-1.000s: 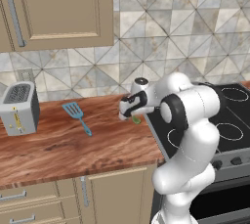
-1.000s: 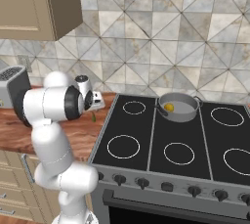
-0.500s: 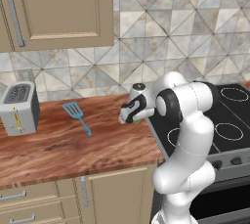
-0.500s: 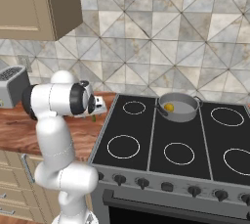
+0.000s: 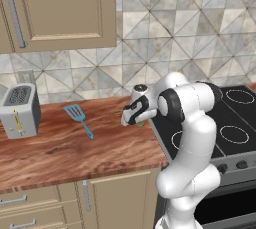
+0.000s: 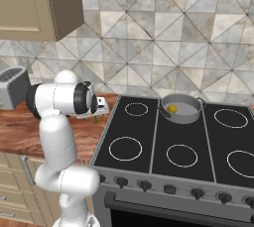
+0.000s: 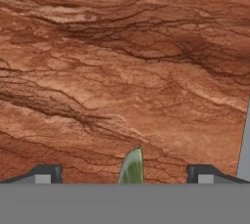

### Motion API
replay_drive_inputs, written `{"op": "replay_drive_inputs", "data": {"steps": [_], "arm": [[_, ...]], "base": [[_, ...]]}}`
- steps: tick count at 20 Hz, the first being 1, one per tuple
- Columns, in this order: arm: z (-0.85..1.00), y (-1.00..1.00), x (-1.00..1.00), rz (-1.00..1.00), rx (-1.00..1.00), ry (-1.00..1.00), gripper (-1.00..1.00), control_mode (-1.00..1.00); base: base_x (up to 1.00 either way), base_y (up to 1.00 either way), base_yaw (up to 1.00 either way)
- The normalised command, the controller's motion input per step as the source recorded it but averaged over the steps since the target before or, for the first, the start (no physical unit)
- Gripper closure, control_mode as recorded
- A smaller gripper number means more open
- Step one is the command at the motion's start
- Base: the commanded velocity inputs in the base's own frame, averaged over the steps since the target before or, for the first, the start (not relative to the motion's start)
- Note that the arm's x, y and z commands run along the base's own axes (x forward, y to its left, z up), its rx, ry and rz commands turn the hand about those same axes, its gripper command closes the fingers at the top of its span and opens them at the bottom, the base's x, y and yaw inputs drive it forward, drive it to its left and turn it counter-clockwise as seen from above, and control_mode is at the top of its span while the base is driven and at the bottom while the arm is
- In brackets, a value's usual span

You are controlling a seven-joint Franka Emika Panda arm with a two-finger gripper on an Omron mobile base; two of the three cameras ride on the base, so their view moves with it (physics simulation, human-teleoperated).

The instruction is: Put the lemon and lemon wedge in the pot. Retrieve the spatula and lightly stir the vegetables in the pot.

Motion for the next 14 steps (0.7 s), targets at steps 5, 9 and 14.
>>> {"op": "replay_drive_inputs", "data": {"steps": [5,9,14], "arm": [[-0.49,-0.04,-0.01,-0.02,-0.03,0.18,1.0,-1.0],[-0.32,-0.18,-0.17,-0.07,0.0,0.15,1.0,-1.0],[-0.19,-0.28,-0.25,-0.05,0.0,0.15,1.0,-1.0]], "base": [[0.0,0.0,0.0],[0.0,0.0,0.0],[0.0,0.0,0.0]]}}
